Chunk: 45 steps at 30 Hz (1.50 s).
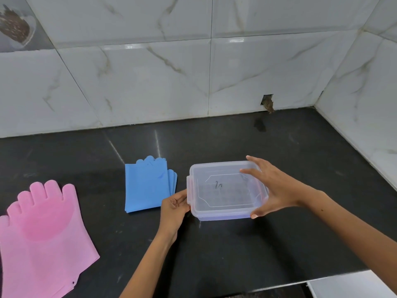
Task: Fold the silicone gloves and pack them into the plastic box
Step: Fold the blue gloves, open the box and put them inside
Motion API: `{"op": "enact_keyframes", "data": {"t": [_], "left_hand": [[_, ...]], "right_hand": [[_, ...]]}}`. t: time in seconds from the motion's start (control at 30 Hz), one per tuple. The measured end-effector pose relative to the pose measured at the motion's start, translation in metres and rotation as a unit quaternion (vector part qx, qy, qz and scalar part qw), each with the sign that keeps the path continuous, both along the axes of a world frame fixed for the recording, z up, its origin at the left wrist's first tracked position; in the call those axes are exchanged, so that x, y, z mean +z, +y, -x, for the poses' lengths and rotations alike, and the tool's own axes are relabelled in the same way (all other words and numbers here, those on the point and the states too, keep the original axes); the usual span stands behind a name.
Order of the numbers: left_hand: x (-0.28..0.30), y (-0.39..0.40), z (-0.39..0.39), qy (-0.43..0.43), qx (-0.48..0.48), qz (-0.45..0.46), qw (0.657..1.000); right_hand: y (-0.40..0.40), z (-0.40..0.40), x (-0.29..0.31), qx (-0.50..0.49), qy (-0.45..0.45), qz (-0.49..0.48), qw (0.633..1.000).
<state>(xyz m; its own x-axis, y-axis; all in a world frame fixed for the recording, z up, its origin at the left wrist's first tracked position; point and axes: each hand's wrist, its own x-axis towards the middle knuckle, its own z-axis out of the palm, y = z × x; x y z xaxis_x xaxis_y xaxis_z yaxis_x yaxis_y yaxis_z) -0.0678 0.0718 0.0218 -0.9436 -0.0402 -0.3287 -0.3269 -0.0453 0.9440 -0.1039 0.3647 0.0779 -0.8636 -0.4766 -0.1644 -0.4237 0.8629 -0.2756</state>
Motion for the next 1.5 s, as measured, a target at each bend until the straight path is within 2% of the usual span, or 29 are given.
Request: {"op": "enact_keyframes", "data": {"t": [0.2, 0.4, 0.6, 0.7, 0.8, 0.83, 0.9, 0.97, 1.03, 1.1, 1.17, 1.23, 1.3, 1.33, 1.4, 1.43, 1.5], "left_hand": [[-0.004, 0.003, -0.004, -0.012, 0.024, -0.015, 1.000], [-0.002, 0.006, -0.006, -0.013, 0.059, -0.031, 0.998], [0.001, 0.013, -0.008, -0.007, 0.080, -0.029, 0.996], [0.001, 0.014, -0.009, -0.013, 0.092, -0.022, 0.995], [0.001, 0.012, -0.010, -0.005, 0.081, 0.003, 0.997], [0.002, 0.009, -0.010, 0.010, 0.076, 0.031, 0.997], [0.007, -0.003, -0.006, 0.090, 0.067, 0.146, 0.983], [0.020, -0.015, 0.003, 0.222, 0.012, 0.258, 0.940], [0.034, -0.018, 0.015, 0.327, -0.067, 0.300, 0.893], [0.044, -0.016, 0.029, 0.370, -0.085, 0.291, 0.878], [0.054, -0.011, 0.049, 0.368, -0.051, 0.258, 0.892], [0.063, -0.006, 0.075, 0.360, -0.016, 0.224, 0.905], [0.068, 0.002, 0.103, 0.338, 0.018, 0.187, 0.922], [0.068, 0.005, 0.117, 0.318, 0.038, 0.179, 0.930], [0.062, 0.012, 0.142, 0.273, 0.064, 0.188, 0.941], [0.055, 0.015, 0.153, 0.251, 0.069, 0.209, 0.943], [0.039, 0.022, 0.169, 0.201, 0.060, 0.264, 0.941]], "right_hand": [[-0.002, 0.000, -0.001, 0.001, 0.060, -0.008, 0.998], [-0.001, -0.003, -0.006, -0.007, 0.071, 0.024, 0.997], [0.000, -0.003, -0.006, -0.019, 0.049, 0.053, 0.997], [0.003, -0.002, 0.000, -0.045, 0.015, 0.107, 0.993], [0.005, 0.000, 0.006, -0.046, -0.015, 0.105, 0.993], [0.005, 0.001, 0.008, -0.044, -0.021, 0.101, 0.994], [0.005, 0.004, 0.013, -0.040, -0.029, 0.094, 0.994], [0.005, 0.009, 0.021, -0.039, -0.050, 0.091, 0.994], [0.003, 0.017, 0.031, -0.053, -0.108, 0.118, 0.986], [0.002, 0.029, 0.041, -0.060, -0.173, 0.161, 0.970], [0.003, 0.042, 0.047, -0.071, -0.226, 0.222, 0.946], [0.011, 0.055, 0.045, -0.123, -0.290, 0.336, 0.887], [0.020, 0.066, 0.037, -0.201, -0.339, 0.445, 0.804], [0.023, 0.071, 0.033, -0.235, -0.339, 0.481, 0.774], [0.024, 0.080, 0.023, -0.287, -0.315, 0.524, 0.738], [0.023, 0.083, 0.018, -0.310, -0.302, 0.532, 0.728], [0.016, 0.087, 0.006, -0.346, -0.278, 0.512, 0.735]]}}
